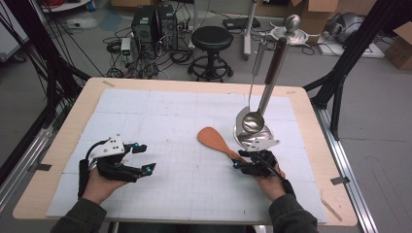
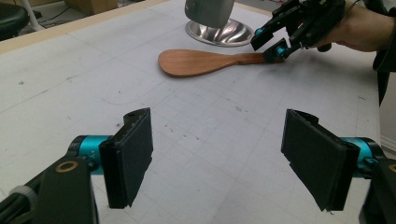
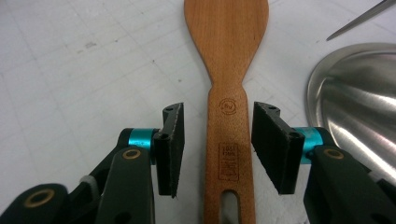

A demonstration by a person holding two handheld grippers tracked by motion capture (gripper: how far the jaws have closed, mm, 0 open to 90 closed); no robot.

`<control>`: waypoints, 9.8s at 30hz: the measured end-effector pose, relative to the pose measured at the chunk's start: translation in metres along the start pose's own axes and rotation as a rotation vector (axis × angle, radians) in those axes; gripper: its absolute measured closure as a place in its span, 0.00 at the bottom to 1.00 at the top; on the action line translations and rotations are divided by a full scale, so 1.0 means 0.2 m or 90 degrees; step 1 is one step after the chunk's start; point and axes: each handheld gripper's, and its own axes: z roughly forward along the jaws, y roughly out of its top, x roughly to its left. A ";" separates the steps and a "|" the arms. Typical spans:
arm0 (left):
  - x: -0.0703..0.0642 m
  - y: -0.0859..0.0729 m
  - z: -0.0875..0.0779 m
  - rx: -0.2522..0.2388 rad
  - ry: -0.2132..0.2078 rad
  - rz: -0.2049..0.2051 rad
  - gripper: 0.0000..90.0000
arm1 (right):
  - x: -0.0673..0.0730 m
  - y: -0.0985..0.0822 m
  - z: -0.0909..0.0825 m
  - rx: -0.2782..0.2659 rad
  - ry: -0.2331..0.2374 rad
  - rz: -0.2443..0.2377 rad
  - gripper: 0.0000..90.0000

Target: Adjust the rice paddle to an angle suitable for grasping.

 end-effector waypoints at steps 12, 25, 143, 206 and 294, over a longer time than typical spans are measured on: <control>0.00 0.00 0.00 -0.004 -0.002 0.002 0.29 | -0.01 -0.01 0.04 0.021 -0.008 -0.006 0.70; 0.00 0.00 0.00 -0.004 -0.002 0.002 0.29 | -0.03 -0.01 0.04 0.010 0.023 0.000 0.72; -0.11 -0.07 0.31 0.142 -0.215 0.058 0.59 | 0.53 0.48 0.16 -0.016 0.341 -0.239 0.72; -0.10 -0.04 0.26 0.101 -0.209 0.048 0.67 | 0.47 0.42 0.21 -0.039 0.366 -0.041 0.72; -0.11 0.01 0.19 0.021 -0.187 0.061 0.90 | 0.44 0.51 0.12 -0.203 0.398 0.036 0.84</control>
